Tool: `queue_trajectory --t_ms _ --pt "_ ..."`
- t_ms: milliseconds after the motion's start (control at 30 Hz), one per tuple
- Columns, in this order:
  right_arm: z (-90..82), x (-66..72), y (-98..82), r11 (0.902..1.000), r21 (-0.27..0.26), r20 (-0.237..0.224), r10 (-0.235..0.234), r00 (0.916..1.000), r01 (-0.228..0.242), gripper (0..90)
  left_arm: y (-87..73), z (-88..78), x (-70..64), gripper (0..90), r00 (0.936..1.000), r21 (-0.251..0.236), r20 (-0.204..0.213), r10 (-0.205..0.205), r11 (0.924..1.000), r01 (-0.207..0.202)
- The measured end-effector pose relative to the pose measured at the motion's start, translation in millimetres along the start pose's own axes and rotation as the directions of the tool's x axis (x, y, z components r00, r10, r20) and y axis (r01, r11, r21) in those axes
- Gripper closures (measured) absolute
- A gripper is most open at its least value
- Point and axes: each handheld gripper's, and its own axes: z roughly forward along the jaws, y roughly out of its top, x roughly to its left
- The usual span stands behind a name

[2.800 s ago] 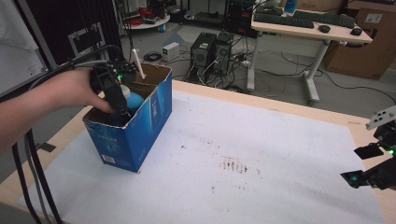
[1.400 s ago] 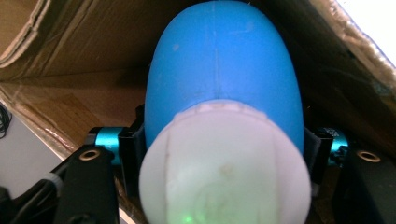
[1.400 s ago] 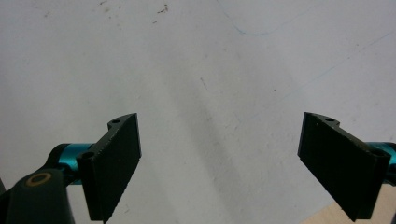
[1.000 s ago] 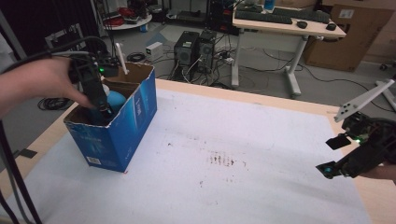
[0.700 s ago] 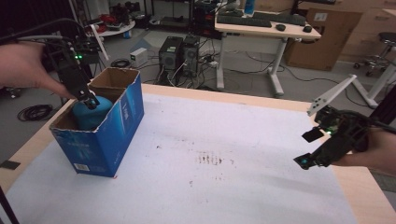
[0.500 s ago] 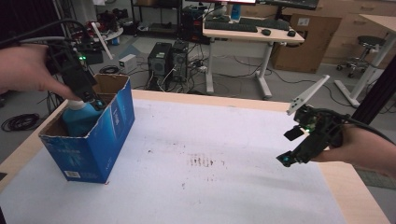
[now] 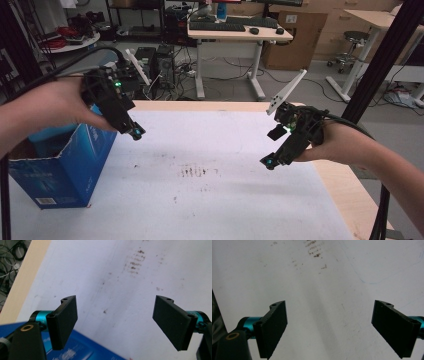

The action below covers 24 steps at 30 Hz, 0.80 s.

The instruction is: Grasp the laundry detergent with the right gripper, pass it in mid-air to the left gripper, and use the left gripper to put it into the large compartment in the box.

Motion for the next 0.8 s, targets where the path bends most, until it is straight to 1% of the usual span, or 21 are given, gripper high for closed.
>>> queue_trajectory --t_ms 33,67,133,200,233,300,400,533,633,667,700,800 --pt "-0.5 0.9 -0.1 0.9999 -0.009 -0.003 0.008 1.0000 -0.008 12.5 2.6 5.6 -2.5 20.2 1.0000 -0.004 0.006 0.004 1.0000 -0.004" --pt "-0.8 1.2 -0.2 0.9999 -0.015 -0.009 0.005 0.9999 -0.005 12.5 4.2 10.4 -4.6 20.2 0.9999 -0.006 0.011 0.007 1.0000 -0.007" --pt "-0.4 2.5 -0.1 0.9999 -0.015 -0.012 0.008 0.9999 -0.008 12.5 5.9 18.2 -8.4 20.2 0.9999 -0.010 0.015 0.003 0.9999 -0.003" --pt "0.1 4.0 0.5 0.9999 -0.013 -0.014 0.003 0.9999 -0.003 12.5 7.3 26.2 -12.2 20.2 0.9997 -0.006 0.023 0.012 0.9999 -0.012" --pt "0.6 4.5 0.9 0.9999 -0.015 -0.014 -0.007 0.9999 0.007 12.5 7.6 29.9 -14.1 20.2 0.9997 -0.005 0.023 0.012 0.9999 -0.012" --pt "1.4 6.0 2.4 0.9999 -0.014 -0.015 -0.009 0.9999 0.008 12.5 7.9 36.6 -17.0 20.2 0.9997 0.001 0.019 0.013 0.9999 -0.013" --pt "5.6 6.9 4.2 0.9997 -0.004 -0.016 -0.023 0.9996 0.023 12.5 6.8 42.5 -18.1 20.1 0.9995 0.008 0.031 0.012 0.9999 -0.012" --pt "10.7 8.0 5.4 0.9996 0.005 -0.023 -0.028 0.9993 0.028 12.5 3.5 48.6 -19.5 20.2 0.9987 0.008 0.052 0.001 1.0000 -0.001" --pt "13.2 7.8 5.8 0.9996 0.006 -0.028 -0.029 0.9992 0.029 12.5 1.9 53.0 -19.9 20.2 0.9986 0.007 0.052 -0.005 1.0000 0.005" --pt "13.8 7.7 5.9 0.9996 0.006 -0.027 -0.028 0.9992 0.028 12.5 1.4 54.3 -20.5 20.2 0.9984 0.002 0.054 -0.016 0.9999 0.016" --pt "14.1 7.7 5.9 0.9996 0.005 -0.027 -0.028 0.9992 0.028 12.5 1.1 55.5 -20.2 20.2 0.9986 0.005 0.052 -0.012 0.9999 0.012" --pt "14.7 7.7 6.2 0.9995 0.006 -0.029 -0.032 0.9991 0.032 12.5 0.0 59.5 -20.7 20.2 0.9982 0.005 0.054 -0.025 0.9997 0.025"
